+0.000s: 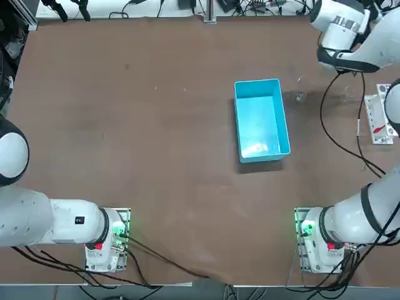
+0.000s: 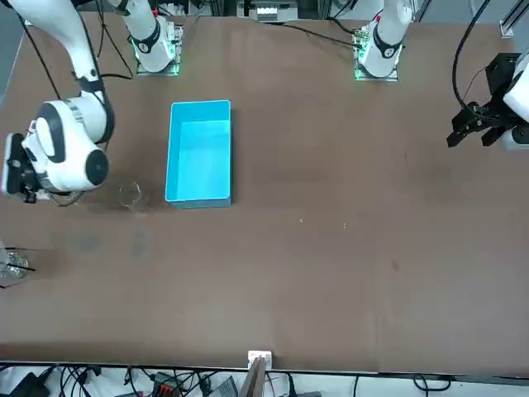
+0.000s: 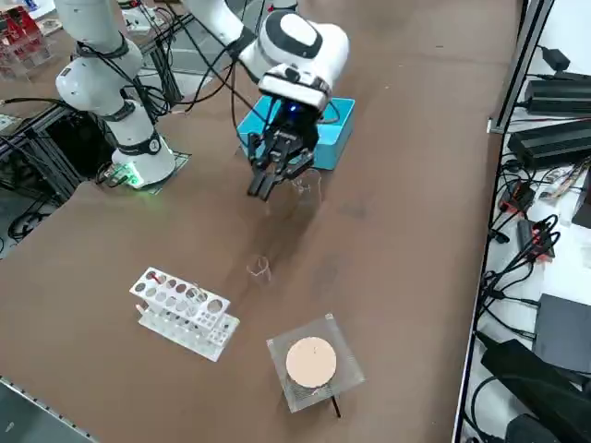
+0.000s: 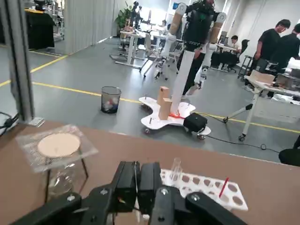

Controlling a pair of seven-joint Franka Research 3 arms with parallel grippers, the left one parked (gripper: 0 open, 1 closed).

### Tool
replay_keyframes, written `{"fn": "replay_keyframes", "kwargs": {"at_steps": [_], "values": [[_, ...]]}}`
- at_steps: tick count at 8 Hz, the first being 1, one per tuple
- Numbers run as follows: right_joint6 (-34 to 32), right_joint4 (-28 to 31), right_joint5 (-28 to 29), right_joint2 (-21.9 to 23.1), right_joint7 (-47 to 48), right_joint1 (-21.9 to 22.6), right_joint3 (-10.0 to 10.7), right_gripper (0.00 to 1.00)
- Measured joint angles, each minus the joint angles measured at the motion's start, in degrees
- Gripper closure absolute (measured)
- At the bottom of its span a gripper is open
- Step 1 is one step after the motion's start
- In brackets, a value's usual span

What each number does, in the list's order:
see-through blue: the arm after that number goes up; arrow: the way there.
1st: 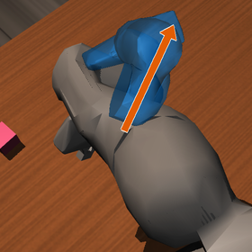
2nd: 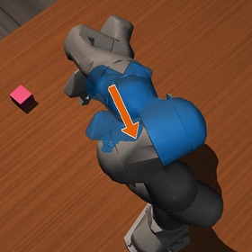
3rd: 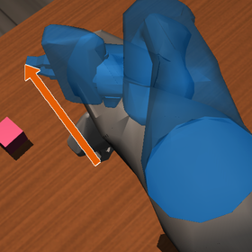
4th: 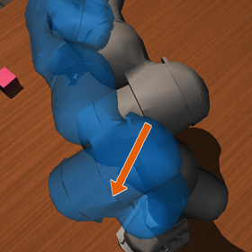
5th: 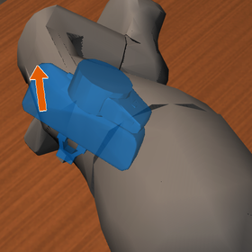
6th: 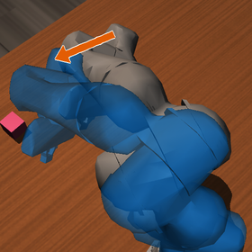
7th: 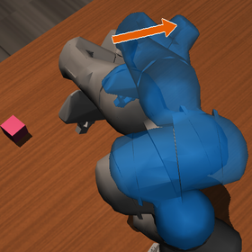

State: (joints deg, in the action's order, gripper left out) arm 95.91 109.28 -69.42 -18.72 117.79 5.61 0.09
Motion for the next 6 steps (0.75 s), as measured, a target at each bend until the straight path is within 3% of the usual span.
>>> {"fn": "replay_keyframes", "kwargs": {"at_steps": [6], "values": [[-13.0, -8.3, 7.7, -10.0, 7.1, 14.6, -0.1, 0.94]]}}
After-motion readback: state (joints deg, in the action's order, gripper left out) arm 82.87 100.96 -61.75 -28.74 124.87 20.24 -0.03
